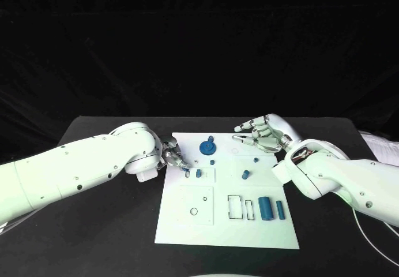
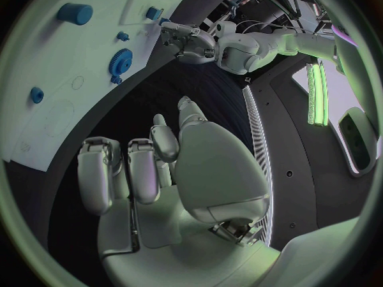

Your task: Assemble the parts on the task board

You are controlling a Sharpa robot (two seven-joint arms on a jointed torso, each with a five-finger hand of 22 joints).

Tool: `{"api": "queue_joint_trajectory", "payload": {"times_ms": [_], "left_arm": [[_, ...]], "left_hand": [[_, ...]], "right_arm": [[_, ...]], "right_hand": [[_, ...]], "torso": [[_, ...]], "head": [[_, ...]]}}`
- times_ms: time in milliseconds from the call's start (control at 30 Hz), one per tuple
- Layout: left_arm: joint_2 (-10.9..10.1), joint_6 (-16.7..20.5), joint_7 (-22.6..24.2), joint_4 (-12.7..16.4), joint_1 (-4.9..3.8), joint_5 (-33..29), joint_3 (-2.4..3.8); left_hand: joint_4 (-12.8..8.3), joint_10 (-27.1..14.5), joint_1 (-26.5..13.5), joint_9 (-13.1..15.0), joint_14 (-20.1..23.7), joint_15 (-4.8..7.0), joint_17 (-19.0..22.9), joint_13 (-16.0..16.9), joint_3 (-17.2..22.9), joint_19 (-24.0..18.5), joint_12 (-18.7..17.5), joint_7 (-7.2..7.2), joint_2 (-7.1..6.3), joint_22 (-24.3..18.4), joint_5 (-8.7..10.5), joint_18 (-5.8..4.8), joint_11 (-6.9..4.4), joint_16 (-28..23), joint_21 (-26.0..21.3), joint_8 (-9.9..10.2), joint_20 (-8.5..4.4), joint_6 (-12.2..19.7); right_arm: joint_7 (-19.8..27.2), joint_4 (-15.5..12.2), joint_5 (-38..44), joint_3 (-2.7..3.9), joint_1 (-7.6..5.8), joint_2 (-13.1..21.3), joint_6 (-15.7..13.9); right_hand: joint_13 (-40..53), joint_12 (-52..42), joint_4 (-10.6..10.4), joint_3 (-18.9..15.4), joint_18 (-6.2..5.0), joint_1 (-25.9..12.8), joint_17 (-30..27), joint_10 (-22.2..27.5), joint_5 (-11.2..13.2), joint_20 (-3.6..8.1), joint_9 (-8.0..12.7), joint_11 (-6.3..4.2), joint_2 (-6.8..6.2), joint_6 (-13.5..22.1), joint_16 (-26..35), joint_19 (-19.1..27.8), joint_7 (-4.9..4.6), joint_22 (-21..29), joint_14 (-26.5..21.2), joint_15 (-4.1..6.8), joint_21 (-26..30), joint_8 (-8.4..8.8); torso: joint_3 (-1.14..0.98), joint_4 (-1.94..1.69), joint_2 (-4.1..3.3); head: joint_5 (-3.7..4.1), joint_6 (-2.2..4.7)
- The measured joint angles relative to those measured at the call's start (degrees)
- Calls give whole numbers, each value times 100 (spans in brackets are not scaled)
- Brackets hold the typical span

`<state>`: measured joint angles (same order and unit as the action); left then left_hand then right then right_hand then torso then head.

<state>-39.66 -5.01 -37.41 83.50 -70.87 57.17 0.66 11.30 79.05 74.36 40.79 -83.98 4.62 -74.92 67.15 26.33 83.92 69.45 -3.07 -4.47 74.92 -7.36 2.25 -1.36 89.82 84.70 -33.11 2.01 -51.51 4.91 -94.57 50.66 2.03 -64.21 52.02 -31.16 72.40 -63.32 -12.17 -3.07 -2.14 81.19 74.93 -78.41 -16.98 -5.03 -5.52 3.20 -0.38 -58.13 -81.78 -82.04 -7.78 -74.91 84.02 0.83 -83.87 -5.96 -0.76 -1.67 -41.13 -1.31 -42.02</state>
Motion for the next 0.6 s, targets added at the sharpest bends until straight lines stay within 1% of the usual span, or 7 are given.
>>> {"api": "queue_joint_trajectory", "payload": {"times_ms": [67, 167, 267, 500, 600], "left_arm": [[1, 38, -9, 14, 27, 56, -5], [4, 66, -24, 24, 49, 123, -8], [6, 70, -39, 36, 57, 170, -9], [23, 31, -85, 48, 64, 248, -9], [50, -2, -103, 37, 64, 283, -8]], "left_hand": [[6, 0, -20, 2, 0, 0, 0, 0, 12, 0, 2, 0, 15, 0, 1, 0, 0, 0, 0, 0, 0, 0], [-71, 0, -70, 8, 0, -1, 0, 0, 104, 0, 23, 0, -22, 0, 15, 0, 0, 0, 0, 0, 0, 0], [-81, 0, -77, 8, 0, -1, 0, -1, 113, 0, 23, 0, -29, 0, 16, 0, 0, 0, 0, 0, 0, 0], [-95, 0, -85, 8, 1, -1, 1, -1, 128, 0, 23, -1, -37, 0, 32, 0, 0, 0, 0, -22, 0, -1], [-112, 19, -113, 20, 1, -1, 1, -1, 144, 0, 23, -9, -65, 0, 32, 0, -18, 0, 0, -26, 0, -9]], "right_arm": [[0, 2, 0, 0, 3, 0, 1], [0, 2, -1, -1, 6, 0, 2], [0, 4, -1, -1, 8, 0, 2], [0, 4, -1, -2, 10, 0, 4], [0, 4, -1, -2, 10, -2, 6]], "right_hand": [[0, 0, 0, 0, 0, 0, 0, 0, 0, 0, 0, 0, 0, 0, 0, 0, 0, 0, 0, 0, 0, 0], [-2, 0, 0, 0, 0, 0, 0, 0, 0, 0, 0, 0, 0, 0, 0, 0, 0, 0, 0, 0, 0, 0], [-4, 0, 0, 0, 0, 0, -1, 0, 0, 0, -4, 0, 0, 0, 0, 0, 0, 0, 0, 0, 0, 0], [-7, 0, 0, 0, 0, 0, -1, 0, 0, 0, -4, 0, 0, 0, 0, 0, 0, -4, 0, 0, 0, 0], [-7, 1, 0, 0, 0, 0, -1, 0, 0, 0, -4, 0, 0, 0, 0, 0, 0, -4, 0, 0, 0, 0]], "torso": [[-1, 3, -1], [-1, 7, -3], [0, 7, -4], [-7, 0, -5], [-7, 0, -5]], "head": [[-5, 1], [-8, 3], [0, -6], [8, -30], [7, -39]]}}
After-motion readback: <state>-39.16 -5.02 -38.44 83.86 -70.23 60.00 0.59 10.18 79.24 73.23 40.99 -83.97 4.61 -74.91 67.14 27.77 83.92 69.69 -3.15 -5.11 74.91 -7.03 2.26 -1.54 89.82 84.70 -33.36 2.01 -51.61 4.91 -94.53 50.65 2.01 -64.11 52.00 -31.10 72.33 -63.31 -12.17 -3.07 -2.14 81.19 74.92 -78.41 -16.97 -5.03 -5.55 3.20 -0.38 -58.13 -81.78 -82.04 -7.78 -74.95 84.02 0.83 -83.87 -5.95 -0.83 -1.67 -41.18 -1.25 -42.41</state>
